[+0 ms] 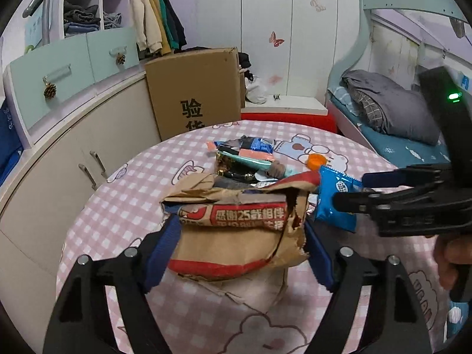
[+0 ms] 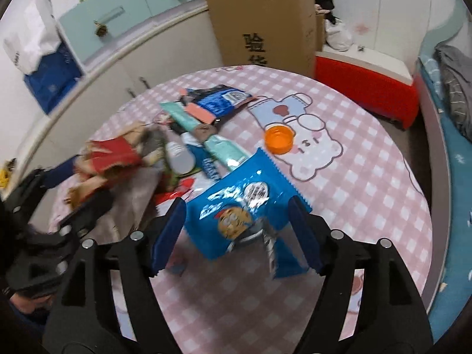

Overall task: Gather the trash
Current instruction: 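Grasp the blue snack wrapper with the right gripper while the left gripper grasps the brown paper bag, then carry the wrapper and paper bag to the bin and release both, then return both tools to the table, then grasp the beige cloth with the right gripper while the left gripper grasps the tan paper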

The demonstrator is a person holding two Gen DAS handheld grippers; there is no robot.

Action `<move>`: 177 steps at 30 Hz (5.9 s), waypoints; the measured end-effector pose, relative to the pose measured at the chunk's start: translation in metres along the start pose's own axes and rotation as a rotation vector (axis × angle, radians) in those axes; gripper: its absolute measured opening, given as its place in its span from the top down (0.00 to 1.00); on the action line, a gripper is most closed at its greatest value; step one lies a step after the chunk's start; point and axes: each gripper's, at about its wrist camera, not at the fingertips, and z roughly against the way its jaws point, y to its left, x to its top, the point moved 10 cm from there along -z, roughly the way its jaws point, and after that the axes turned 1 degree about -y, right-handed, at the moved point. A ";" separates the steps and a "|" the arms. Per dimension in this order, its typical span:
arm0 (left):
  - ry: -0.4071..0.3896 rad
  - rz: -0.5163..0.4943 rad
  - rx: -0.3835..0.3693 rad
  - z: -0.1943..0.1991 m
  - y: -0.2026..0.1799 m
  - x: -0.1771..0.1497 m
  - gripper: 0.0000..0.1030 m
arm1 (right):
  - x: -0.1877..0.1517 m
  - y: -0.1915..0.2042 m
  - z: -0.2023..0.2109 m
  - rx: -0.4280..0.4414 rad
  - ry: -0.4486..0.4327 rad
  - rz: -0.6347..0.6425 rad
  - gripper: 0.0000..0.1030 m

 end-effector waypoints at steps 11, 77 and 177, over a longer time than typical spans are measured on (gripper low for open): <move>-0.144 0.052 -0.037 0.044 0.006 0.013 0.27 | -0.017 -0.015 -0.011 -0.015 0.029 -0.011 0.88; 0.073 -0.441 -0.659 0.040 -0.457 -0.094 0.27 | -0.265 -0.374 0.198 -0.268 -0.207 -0.789 0.92; -0.119 0.160 0.101 0.066 0.067 0.007 0.09 | -0.018 0.065 0.043 0.125 -0.121 -0.015 0.07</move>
